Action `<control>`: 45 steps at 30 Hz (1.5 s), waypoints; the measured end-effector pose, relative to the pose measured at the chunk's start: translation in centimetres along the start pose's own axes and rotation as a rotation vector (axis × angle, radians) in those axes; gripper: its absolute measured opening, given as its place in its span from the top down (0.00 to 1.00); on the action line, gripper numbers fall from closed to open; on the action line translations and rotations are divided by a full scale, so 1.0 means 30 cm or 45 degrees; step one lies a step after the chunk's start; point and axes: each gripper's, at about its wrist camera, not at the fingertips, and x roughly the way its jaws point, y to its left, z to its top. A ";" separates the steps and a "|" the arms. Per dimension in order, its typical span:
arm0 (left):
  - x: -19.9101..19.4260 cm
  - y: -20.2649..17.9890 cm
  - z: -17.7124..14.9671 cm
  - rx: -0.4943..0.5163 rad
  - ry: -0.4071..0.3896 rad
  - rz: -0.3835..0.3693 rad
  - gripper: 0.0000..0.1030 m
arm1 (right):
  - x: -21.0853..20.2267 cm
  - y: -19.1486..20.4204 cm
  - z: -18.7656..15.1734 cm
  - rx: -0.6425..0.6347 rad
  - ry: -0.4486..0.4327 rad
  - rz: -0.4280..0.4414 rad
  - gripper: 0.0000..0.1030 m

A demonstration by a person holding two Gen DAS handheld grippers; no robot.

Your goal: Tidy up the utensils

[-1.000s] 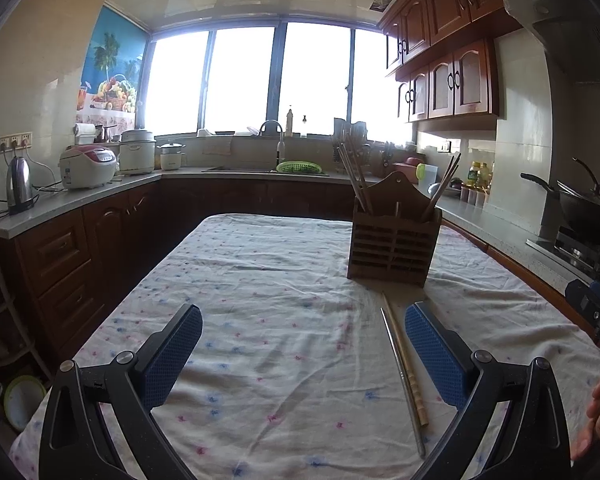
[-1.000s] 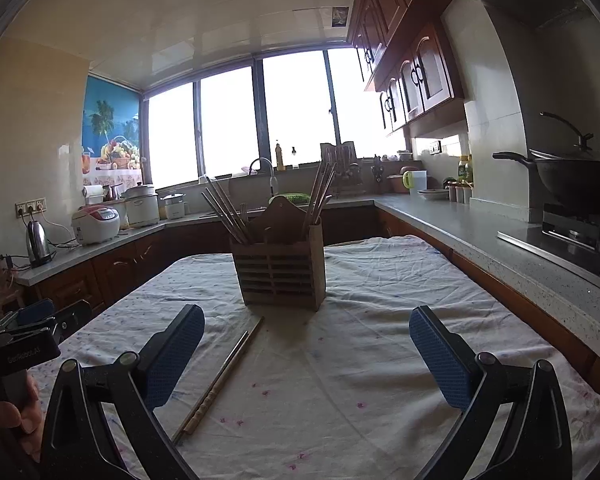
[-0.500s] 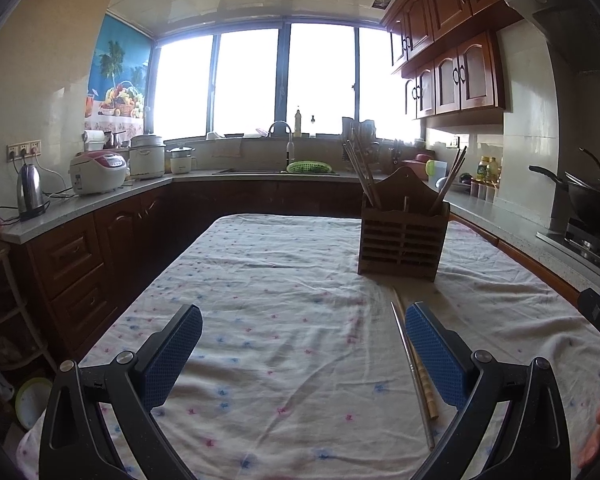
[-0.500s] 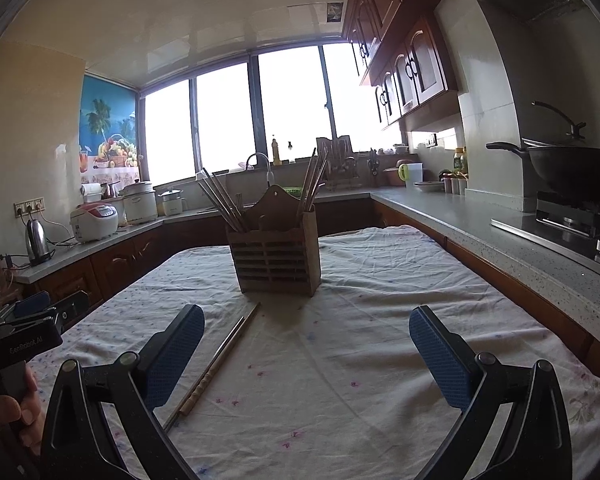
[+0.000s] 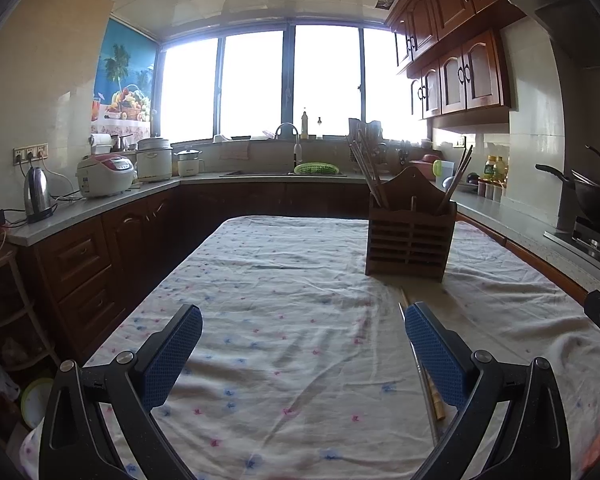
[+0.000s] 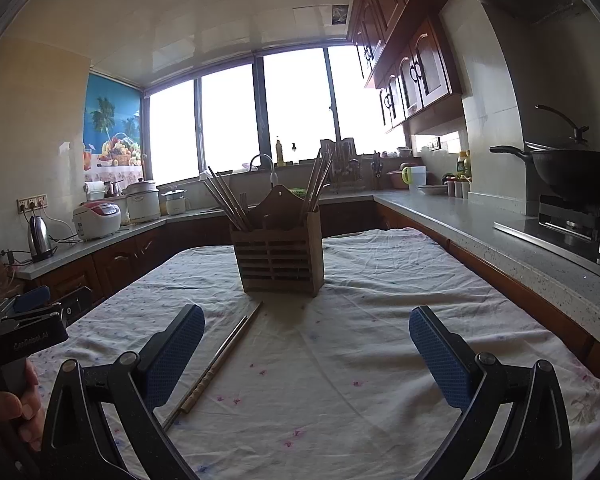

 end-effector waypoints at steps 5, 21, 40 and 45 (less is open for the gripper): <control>-0.005 -0.005 -0.007 0.009 -0.006 -0.002 0.01 | -0.002 -0.001 -0.002 0.004 -0.003 -0.004 0.00; -0.030 -0.035 -0.021 0.044 -0.039 0.001 0.01 | -0.011 -0.003 -0.006 0.005 -0.025 0.006 0.00; -0.040 -0.053 -0.012 0.051 -0.029 -0.005 0.01 | -0.014 -0.002 -0.007 0.004 -0.032 0.014 0.00; -0.042 -0.060 -0.018 0.050 -0.029 0.007 0.01 | -0.015 -0.002 -0.007 0.004 -0.029 0.014 0.00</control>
